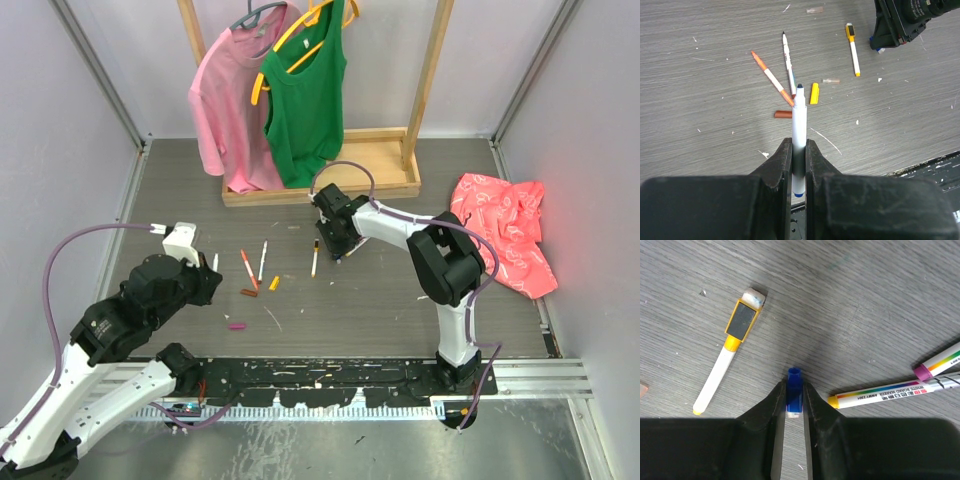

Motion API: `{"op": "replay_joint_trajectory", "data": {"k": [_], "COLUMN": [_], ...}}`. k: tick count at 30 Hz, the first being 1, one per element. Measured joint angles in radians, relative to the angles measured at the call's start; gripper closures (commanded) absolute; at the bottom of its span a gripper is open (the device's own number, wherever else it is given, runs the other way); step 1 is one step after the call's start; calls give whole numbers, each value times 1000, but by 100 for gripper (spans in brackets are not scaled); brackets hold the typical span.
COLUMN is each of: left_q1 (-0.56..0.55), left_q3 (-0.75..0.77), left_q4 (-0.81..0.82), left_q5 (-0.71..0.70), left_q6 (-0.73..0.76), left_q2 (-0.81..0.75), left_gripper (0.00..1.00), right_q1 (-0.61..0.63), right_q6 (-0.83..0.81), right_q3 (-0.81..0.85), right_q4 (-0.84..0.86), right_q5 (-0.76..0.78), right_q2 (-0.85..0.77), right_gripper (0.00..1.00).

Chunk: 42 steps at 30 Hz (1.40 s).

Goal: Insert the pens into the pen caps
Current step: Pick up the pen cap from the center of the board, then place the pen cap at the center of the board.

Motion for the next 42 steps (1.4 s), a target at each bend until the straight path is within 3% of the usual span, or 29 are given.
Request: {"op": "replay_joint_trajectory", "data": {"k": [5,9,16,22,37,42], "left_q1": [0,0,0,0,0,0], "left_q3": [0,0,0,0,0,0], "left_q4": [0,0,-1,-2,-5,-6], "left_q5": [0,-10,-27,-44,-53,-52], "left_q6": [0,0,-2,-3,-4,-4], "left_q2": [0,0,-5,-19,-28,-25], "left_gripper": [100,100,100,100,100,100], "right_q1": [0,19,172,288,423,457], "right_q6": [-16,-47,-159,-253,-381,-404], "right_q3": [-23,-103,-213,-259,-304,-310], "right_q4": [3,3,6,5,6,1], "right_q5": [0,5,0,-36,-90,-96], "right_q2": [-28,-142,-311,-312,-312,-287], "right_gripper": [79,80,80,81,80,73]}}
